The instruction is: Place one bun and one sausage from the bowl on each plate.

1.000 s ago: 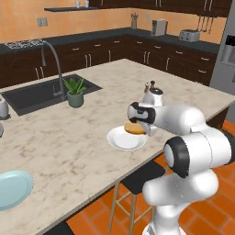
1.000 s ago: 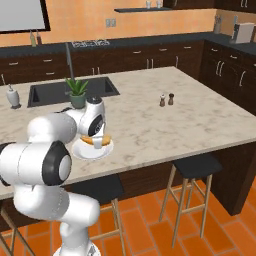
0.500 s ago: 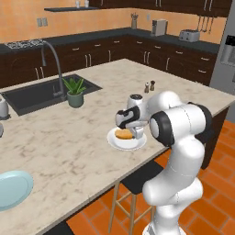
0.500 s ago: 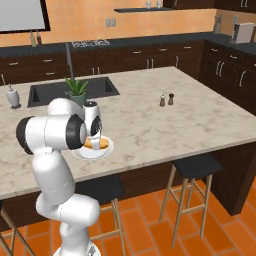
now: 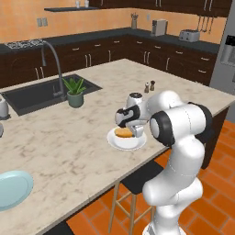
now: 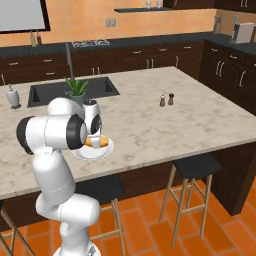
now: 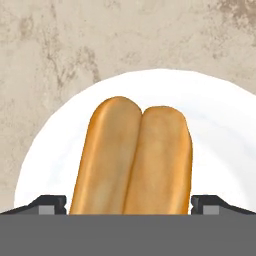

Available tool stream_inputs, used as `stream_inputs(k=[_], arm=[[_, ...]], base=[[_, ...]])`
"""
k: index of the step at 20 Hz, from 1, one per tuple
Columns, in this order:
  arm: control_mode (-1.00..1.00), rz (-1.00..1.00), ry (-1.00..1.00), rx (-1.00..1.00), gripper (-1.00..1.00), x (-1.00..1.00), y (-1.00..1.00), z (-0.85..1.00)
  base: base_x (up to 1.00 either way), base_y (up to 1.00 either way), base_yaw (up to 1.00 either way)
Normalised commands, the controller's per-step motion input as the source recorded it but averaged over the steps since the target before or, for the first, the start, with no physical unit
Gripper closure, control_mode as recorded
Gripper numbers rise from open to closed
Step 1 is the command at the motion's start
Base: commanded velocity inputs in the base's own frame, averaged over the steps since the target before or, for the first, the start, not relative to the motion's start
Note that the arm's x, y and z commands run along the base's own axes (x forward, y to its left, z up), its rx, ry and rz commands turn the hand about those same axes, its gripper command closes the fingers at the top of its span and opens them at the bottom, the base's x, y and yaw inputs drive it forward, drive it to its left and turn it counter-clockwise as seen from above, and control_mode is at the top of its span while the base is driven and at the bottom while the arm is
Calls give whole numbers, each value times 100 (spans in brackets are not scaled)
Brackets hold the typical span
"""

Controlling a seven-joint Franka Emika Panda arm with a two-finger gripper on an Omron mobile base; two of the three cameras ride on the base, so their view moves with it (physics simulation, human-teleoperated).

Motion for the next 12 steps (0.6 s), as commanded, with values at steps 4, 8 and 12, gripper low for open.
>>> stream_inputs(k=[4,8,12], arm=[[-100,4,2,-2,-100,0,0,-13],[-100,7,11,-5,-100,-8,0,-11],[-100,1,-23,3,-100,-100,-25,83]], base=[[0,0,0],[0,0,0],[0,0,0]])
